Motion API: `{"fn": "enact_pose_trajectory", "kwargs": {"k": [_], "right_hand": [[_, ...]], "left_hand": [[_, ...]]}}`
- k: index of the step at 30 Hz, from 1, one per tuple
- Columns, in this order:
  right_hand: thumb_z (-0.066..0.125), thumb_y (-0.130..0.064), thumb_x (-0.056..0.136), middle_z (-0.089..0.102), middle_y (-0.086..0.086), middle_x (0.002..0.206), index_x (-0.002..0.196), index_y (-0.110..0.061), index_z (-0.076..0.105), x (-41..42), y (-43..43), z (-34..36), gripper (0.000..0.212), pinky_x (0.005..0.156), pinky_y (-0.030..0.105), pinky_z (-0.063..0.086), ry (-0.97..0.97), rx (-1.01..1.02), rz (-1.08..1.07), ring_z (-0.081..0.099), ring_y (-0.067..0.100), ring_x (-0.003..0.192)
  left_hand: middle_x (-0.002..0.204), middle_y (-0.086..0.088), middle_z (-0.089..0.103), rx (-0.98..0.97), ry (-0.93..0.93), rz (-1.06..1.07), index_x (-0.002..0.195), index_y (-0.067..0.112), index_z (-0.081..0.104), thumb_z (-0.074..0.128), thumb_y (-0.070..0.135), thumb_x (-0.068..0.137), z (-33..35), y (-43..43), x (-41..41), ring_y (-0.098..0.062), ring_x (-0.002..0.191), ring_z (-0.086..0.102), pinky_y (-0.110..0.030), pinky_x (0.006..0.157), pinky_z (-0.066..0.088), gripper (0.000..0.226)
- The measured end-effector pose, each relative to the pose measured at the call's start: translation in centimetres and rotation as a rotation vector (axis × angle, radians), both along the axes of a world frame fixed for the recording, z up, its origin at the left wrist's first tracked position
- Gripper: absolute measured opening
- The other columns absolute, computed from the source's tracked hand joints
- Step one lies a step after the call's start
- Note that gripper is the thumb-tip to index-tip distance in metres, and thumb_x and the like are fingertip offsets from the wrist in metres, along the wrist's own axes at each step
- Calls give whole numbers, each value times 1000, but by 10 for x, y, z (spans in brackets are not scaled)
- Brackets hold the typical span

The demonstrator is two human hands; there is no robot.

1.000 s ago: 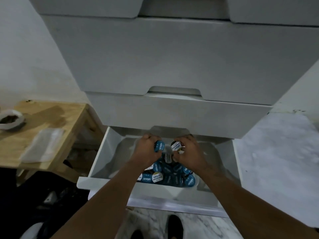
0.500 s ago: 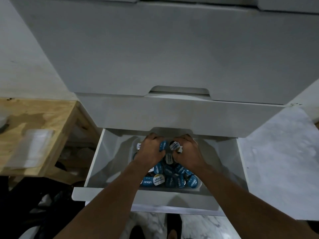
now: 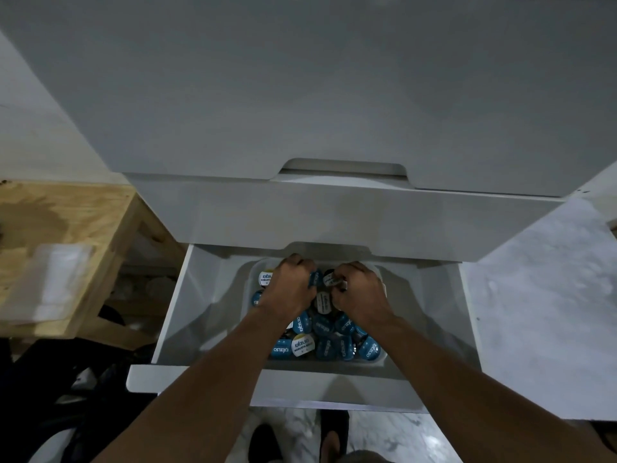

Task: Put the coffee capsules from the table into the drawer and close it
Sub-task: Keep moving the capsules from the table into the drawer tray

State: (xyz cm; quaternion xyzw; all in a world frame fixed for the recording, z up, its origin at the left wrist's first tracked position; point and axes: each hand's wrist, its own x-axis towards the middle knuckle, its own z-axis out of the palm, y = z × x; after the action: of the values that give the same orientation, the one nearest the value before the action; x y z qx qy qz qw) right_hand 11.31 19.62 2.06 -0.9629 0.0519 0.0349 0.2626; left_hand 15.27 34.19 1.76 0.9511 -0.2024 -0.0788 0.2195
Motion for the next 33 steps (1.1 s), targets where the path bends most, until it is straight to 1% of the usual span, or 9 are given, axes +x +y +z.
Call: {"fn": "enact_pose_trajectory", "kwargs": {"k": [5,9,11,13,18,23,27,30,33], "right_hand": [[64,-12,82,65,11,113,110,-7,67,0,0,0,28,89,25,45,-12,4,21,60,24,104],[62,-12,84,68,13,107,104,-5,70,-1,-1,0,22,89,26,47,-49,34,26,62,26,100],[61,-10,85,68,13,107,104,-4,70,-1,-1,2,22,89,25,46,-57,30,33,61,25,101],[61,-10,85,66,12,111,108,-4,68,-1,-1,3,24,90,23,44,-55,22,32,60,25,104],[62,-9,85,65,11,113,109,-7,69,-1,-1,1,25,89,22,44,-55,21,38,61,23,104],[60,-8,86,66,10,113,109,-7,69,0,-2,0,24,91,21,43,-53,30,47,59,21,106],[61,-9,85,64,11,112,109,-7,68,2,-6,-2,25,90,23,45,-50,36,64,60,23,102],[61,-9,85,64,13,109,109,-6,67,3,-10,-2,24,86,25,46,-62,39,84,60,25,98],[61,-9,85,65,15,107,108,-4,67,3,-16,1,24,86,28,47,-84,37,116,60,28,98]], "left_hand": [[110,-14,57,26,-15,-40,111,3,63,64,11,82,-4,2,1,-28,93,60,-31,85,49,31],[108,-14,59,20,-28,-55,107,3,66,62,20,83,-4,7,2,-28,92,60,-31,83,49,30],[110,-12,58,34,-25,-62,110,7,66,64,28,82,-2,8,3,-26,95,59,-31,84,49,35],[113,-10,57,66,-9,-86,115,9,64,66,31,80,0,9,3,-25,100,57,-31,86,48,41],[120,-11,56,103,-11,-113,121,8,60,64,27,81,-3,10,3,-25,111,51,-30,93,43,45],[120,-9,54,126,-4,-125,123,9,58,62,28,83,-3,9,4,-24,113,49,-30,96,41,44],[121,-8,53,146,-4,-123,124,11,56,63,30,84,0,8,3,-22,114,47,-30,97,40,45],[121,-7,53,156,-25,-105,122,11,57,63,30,84,4,6,0,-22,113,49,-31,96,41,43],[119,-7,55,170,-37,-62,121,13,57,63,30,85,8,4,-6,-23,110,52,-34,93,47,41]]}}
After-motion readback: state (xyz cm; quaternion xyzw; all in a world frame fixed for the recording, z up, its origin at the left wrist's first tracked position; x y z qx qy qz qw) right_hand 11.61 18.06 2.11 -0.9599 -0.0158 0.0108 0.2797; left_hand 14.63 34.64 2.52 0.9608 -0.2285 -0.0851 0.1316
